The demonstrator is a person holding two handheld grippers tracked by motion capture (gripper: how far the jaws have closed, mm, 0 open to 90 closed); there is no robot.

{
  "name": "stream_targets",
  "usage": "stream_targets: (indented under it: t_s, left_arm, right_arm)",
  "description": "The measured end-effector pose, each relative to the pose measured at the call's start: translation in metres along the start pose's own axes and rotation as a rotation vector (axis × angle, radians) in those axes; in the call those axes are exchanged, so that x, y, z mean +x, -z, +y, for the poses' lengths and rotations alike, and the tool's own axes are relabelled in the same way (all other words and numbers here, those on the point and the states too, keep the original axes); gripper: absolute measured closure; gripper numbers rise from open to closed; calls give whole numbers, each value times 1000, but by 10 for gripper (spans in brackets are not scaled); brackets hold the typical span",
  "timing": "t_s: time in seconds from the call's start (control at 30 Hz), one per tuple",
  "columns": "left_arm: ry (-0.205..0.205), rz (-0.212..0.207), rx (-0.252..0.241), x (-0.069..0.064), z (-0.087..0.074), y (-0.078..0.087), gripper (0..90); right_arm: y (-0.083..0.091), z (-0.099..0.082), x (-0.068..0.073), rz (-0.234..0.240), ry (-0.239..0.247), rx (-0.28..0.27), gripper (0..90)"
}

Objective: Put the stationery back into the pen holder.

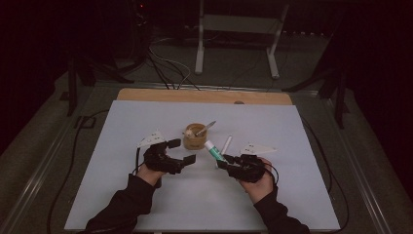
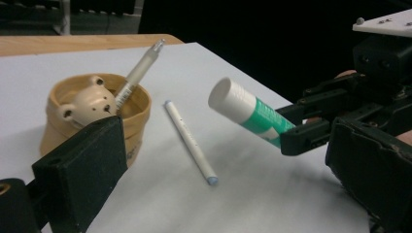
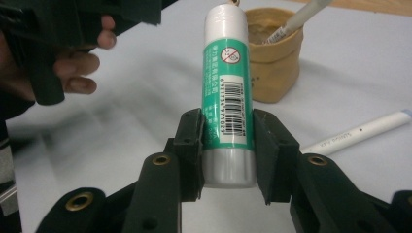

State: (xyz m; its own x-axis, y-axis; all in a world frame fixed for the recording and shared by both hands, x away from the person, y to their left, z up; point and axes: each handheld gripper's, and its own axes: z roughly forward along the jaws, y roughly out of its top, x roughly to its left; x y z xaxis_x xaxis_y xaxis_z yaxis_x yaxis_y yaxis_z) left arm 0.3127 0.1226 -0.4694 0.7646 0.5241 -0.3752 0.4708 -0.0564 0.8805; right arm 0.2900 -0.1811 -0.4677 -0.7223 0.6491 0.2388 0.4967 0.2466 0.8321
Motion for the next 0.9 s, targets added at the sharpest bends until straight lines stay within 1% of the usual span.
stream_targets:
  t_s: [0.03,0.1,0.13,0.2,0.23,0.27,0.3,0.33,0.37,0.43,0.5,0.53,0.6,0.63,0.67,0.73,0.8,0.83,0.9]
  left_arm:
    - [10,-10,-2,0,0,-1,19]
    - [23,-17,4,-1,-1,-2,19]
    - [31,-22,0,-1,-1,-3,19]
    - [62,-39,-2,0,-2,-4,20]
    - [74,-49,-12,0,-2,-4,26]
    - [74,-49,-12,0,-2,-4,38]
    - [101,-71,-21,0,-2,-5,38]
    - [110,-77,-25,0,-2,-6,46]
    - [118,-83,-32,0,-3,-7,47]
    - [152,-109,-47,0,-3,-8,49]
    - [190,-138,-44,0,-2,-10,65]
    - [203,-151,-44,0,-2,-11,73]
    - [236,-165,-46,-1,-1,-14,94]
    - [259,-167,-43,-1,0,-15,141]
    - [283,-171,-45,-1,0,-17,166]
    - [333,-184,-42,0,-1,-21,185]
    - [373,-182,-41,2,-2,-24,249]
    - [400,-189,-45,3,-3,-25,281]
    - [431,-194,-47,5,-5,-27,334]
  right_arm:
    - [1,0,-1,17,-11,-14,658]
    - [2,1,-1,16,-8,-22,658]
    - [2,1,-3,52,-49,-38,658]
    - [2,1,-4,55,-52,-40,658]
    - [2,0,-5,70,-71,-46,658]
    - [2,0,-5,70,-71,-46,658]
    - [2,-1,-6,86,-92,-49,658]
    - [1,-1,-5,67,-74,-45,658]
    - [1,-1,-4,61,-65,-45,658]
    - [1,-1,-2,65,-56,-47,658]
    - [1,0,1,68,-45,-50,658]
    - [1,0,2,71,-40,-50,658]
    - [0,0,5,68,-26,-47,658]
    - [-1,0,6,67,-20,-47,658]
    - [-1,0,7,65,-14,-48,658]
    - [-1,1,8,65,-4,-46,658]
    - [-1,1,9,65,2,-45,658]
    - [0,1,9,67,2,-47,658]
    - [0,1,10,73,4,-47,658]
